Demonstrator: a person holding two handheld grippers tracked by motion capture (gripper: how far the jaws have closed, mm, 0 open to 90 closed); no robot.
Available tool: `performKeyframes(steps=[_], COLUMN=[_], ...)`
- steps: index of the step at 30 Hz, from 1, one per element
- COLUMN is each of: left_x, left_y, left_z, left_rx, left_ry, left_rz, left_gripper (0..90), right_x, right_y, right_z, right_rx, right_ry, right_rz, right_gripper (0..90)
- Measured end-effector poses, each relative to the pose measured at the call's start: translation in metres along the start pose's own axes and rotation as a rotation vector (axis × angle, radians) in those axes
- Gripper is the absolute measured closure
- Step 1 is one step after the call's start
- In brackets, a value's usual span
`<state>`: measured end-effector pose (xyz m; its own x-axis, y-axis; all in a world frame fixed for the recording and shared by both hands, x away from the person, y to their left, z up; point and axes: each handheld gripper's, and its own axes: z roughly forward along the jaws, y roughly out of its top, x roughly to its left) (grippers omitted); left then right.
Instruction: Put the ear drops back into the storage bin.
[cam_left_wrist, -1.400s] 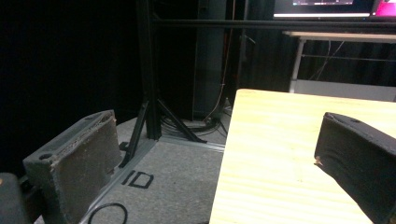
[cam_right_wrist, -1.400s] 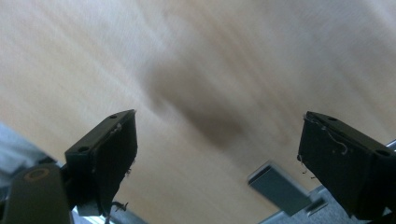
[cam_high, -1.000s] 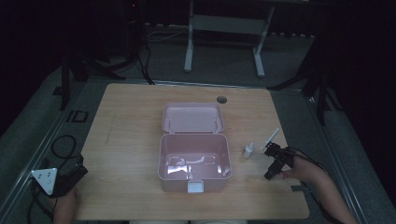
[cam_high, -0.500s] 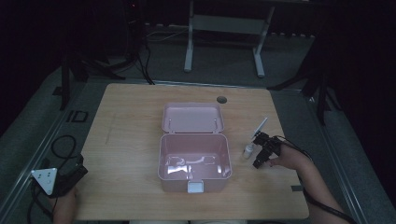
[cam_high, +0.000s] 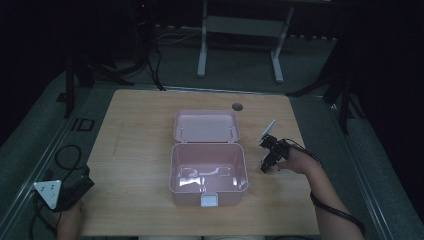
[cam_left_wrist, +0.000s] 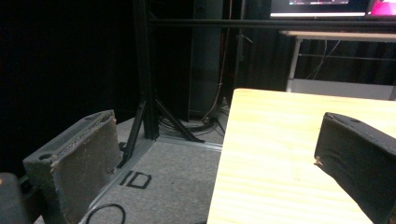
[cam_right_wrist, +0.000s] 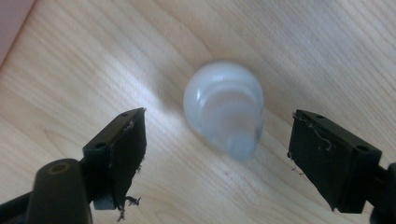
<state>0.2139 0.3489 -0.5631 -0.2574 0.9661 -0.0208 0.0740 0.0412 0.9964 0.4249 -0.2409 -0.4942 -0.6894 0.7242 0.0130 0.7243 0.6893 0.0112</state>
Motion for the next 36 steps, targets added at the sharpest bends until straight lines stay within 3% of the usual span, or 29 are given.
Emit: performKeyframes(steps=[4, 8, 10, 12, 21, 25, 36], left_x=[-0.001, -0.001, -0.001, -0.001, 0.000, 0.000, -0.001], left_y=[0.000, 0.000, 0.000, 0.000, 0.000, 0.000, 0.000], left_z=[0.000, 0.000, 0.000, 0.000, 0.000, 0.000, 0.000], left_rx=[0.000, -0.001, 0.000, 0.000, 0.001, 0.000, -0.006], left_ry=[0.000, 0.002, 0.000, 0.000, 0.000, 0.002, 0.005], left_rz=[0.007, 0.009, 0.006, 0.006, 0.001, 0.001, 0.002], left_gripper=[0.4, 0.4, 0.4, 0.4, 0.4, 0.4, 0.4], right_x=[-0.003, -0.002, -0.004, -0.004, 0.002, 0.005, 0.013], right_y=[0.007, 0.010, 0.012, 0.013, 0.017, 0.017, 0.005], right_z=[0.004, 0.006, 0.007, 0.008, 0.016, 0.016, 0.008], right_rx=[-0.005, 0.002, 0.009, 0.014, 0.057, 0.076, 0.081], right_ry=[-0.017, -0.017, -0.011, -0.006, -0.010, -0.011, -0.033], right_rz=[0.002, -0.012, -0.009, -0.007, -0.066, -0.095, -0.232], right_gripper=[26.2, 33.6, 42.1, 43.4, 59.1, 59.3, 59.4])
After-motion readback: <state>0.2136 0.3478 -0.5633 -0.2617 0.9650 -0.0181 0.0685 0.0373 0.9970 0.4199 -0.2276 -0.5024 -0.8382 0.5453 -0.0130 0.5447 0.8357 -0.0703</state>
